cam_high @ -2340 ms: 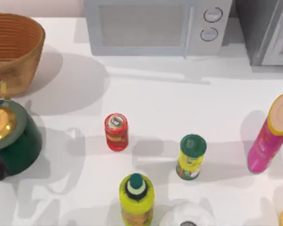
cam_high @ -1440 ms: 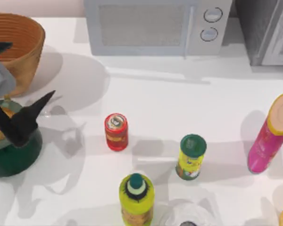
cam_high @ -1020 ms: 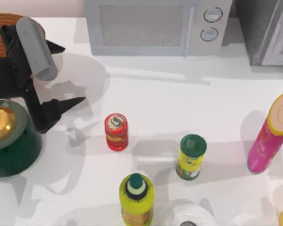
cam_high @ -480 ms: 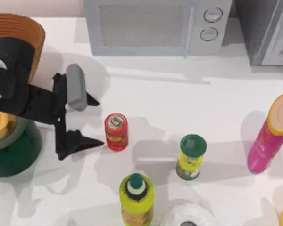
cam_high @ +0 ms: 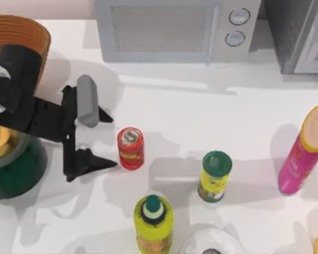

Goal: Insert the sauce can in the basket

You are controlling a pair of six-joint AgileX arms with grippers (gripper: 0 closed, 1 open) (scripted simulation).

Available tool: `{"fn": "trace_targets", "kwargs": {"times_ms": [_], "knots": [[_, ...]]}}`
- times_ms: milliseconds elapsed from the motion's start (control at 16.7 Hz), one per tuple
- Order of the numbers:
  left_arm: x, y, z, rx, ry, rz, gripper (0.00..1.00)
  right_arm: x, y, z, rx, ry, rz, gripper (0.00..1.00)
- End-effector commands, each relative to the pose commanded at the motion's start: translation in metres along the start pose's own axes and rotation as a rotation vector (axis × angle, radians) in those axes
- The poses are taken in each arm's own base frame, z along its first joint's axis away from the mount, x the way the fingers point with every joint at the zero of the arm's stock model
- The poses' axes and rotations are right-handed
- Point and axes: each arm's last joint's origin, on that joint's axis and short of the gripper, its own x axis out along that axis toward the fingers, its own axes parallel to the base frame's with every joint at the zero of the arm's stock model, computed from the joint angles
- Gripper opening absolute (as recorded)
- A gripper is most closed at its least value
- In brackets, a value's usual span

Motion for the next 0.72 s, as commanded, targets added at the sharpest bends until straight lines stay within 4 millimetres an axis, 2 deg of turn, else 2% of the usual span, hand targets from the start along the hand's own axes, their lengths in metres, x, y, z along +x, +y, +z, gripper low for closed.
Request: {"fn": "trace_targets", "kwargs": {"times_ms": [180,540,720], "knots": [[0.016,0.001,0.001,0.004,-0.001,-0.005,1.00,0.000,0.000,0.000,0.000,0.000,0.000,1.00],[0.064,0.001,0.001,0.005,-0.002,-0.002,1.00,0.000,0.000,0.000,0.000,0.000,0.000,1.00],[0.070,0.000,0.001,0.003,-0.001,-0.004,1.00,0.000,0.000,0.000,0.000,0.000,0.000,1.00]]}}
